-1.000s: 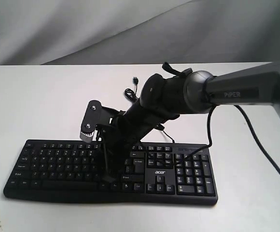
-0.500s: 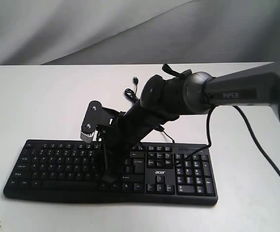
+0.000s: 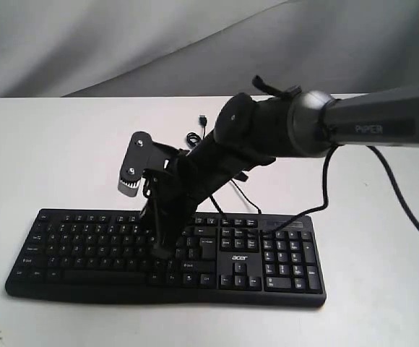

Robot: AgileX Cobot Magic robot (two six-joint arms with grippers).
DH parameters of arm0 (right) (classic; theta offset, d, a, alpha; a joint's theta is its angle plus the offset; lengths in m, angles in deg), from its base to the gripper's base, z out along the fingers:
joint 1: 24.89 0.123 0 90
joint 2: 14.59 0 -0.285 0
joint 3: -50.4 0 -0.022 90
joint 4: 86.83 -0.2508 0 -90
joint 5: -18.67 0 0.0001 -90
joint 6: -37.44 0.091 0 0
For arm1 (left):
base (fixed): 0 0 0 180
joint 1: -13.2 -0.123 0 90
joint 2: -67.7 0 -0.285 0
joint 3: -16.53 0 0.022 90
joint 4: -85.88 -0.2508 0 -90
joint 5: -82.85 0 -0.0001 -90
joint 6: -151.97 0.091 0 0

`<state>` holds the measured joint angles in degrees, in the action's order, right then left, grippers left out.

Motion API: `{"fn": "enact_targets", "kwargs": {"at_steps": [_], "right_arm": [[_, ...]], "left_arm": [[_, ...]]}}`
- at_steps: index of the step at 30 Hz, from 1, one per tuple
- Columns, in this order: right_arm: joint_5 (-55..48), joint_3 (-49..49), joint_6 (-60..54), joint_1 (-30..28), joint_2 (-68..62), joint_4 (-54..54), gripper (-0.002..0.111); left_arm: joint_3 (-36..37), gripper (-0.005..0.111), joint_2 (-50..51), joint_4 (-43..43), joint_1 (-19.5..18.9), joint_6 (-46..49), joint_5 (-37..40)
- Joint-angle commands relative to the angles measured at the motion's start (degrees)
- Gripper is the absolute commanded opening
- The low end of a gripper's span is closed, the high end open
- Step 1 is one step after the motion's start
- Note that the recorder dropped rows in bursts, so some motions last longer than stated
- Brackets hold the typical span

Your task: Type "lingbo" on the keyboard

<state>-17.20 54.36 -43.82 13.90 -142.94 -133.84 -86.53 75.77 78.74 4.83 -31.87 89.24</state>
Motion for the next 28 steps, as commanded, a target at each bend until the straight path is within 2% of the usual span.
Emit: {"fn": "enact_targets", "kwargs": {"at_steps": [1,6,8,28], "right_arm": [[1.2,-0.1,4.1,-0.3,5.4,2.0,0.000],[-1.9,-0.1,13.4,-0.3,10.1,8.9,0.000],[-4.3,-0.1,13.4,-0.3,10.6,8.9,0.000],[-3.8,-0.1,13.4,-0.3,10.8,6.7,0.000]], "left_arm": [[0.3,0.001,-0.3,0.0,0.4,-0.1,-0.5],[0.3,0.001,-0.3,0.0,0.4,-0.1,-0.5],[0.3,0.001,-0.3,0.0,0.4,-0.1,-0.5],[0.3,0.001,-0.3,0.0,0.4,-0.1,-0.5]]}}
